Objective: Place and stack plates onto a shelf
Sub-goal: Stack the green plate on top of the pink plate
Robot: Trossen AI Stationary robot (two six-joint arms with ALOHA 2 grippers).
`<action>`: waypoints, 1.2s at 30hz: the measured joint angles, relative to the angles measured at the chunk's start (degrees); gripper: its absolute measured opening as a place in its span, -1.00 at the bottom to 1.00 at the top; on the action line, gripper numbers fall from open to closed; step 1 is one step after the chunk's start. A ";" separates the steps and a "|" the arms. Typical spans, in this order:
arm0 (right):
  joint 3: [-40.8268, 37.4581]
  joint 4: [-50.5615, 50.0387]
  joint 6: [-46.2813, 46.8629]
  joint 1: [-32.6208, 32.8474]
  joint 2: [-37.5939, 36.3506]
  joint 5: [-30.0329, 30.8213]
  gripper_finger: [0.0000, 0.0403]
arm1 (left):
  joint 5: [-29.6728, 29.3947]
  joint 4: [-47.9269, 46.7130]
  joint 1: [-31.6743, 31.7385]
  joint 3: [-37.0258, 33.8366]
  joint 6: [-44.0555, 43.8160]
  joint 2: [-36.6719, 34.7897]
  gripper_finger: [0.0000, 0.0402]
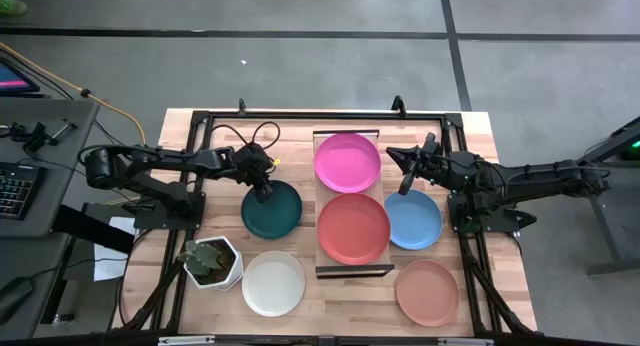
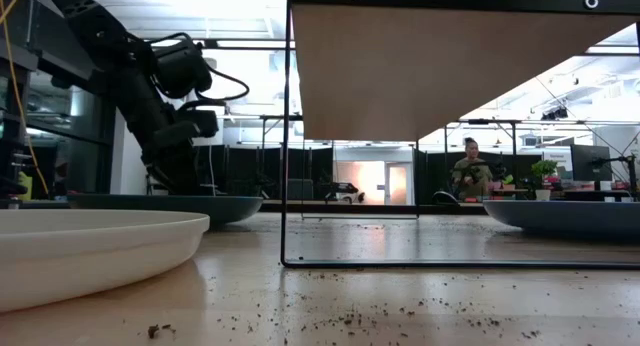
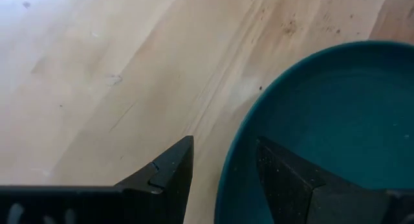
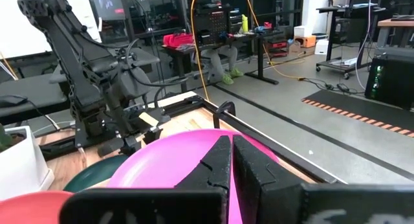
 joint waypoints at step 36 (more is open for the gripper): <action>0.02 -1.92 0.26 0.00 0.00 0.00 -1.00 | -1.46 -11.25 -0.59 4.88 10.62 -10.01 -0.99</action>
